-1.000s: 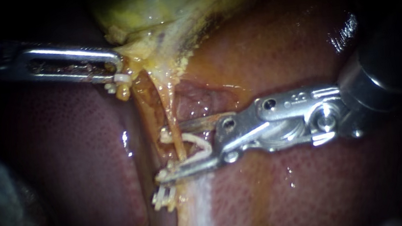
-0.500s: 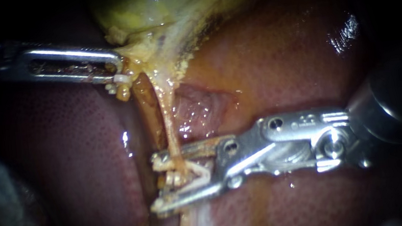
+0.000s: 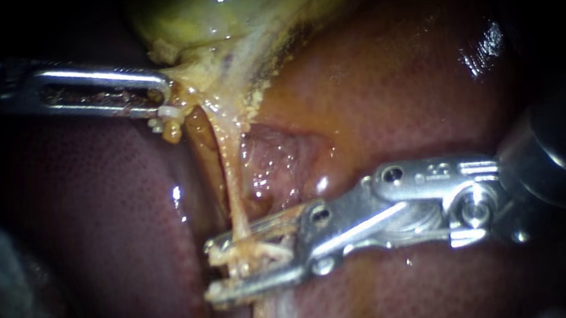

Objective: Clipping first clip right tube

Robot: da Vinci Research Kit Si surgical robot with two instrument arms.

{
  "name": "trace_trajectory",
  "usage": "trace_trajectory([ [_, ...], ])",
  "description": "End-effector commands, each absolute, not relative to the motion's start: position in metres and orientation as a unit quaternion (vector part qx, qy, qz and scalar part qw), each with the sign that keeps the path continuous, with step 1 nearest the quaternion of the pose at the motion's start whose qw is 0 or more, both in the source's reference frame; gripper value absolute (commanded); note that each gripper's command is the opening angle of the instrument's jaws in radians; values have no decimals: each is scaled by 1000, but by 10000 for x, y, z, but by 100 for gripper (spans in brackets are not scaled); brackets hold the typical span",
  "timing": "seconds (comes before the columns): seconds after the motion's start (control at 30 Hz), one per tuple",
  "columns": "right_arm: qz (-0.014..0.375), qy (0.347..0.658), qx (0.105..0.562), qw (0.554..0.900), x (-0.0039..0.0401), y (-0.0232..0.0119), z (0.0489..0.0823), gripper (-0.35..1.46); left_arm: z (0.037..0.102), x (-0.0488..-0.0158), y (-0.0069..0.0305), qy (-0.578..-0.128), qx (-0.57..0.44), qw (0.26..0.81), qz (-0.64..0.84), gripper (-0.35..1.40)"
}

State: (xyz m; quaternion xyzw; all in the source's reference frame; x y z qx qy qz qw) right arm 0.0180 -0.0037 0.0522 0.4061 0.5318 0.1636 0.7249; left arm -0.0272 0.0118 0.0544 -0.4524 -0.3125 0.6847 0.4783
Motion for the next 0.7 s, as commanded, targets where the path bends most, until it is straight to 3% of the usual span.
trace_trajectory([
  [0.03, 169, 529, 409, 724, 179, -37, 522, -17, 545, -272, 119, -313, -452, 478, 685, -35],
  [0.13, 197, 513, 429, 717, 178, -37, 523, -35, 545, -272, 119, -313, -452, 478, 685, -35],
  [0.23, 224, 497, 445, 710, 176, -37, 524, -35, 546, -272, 120, -313, -452, 478, 685, -35],
  [0.7, 228, 494, 449, 708, 173, -40, 528, -35, 548, -271, 120, -313, -452, 478, 685, -35],
])
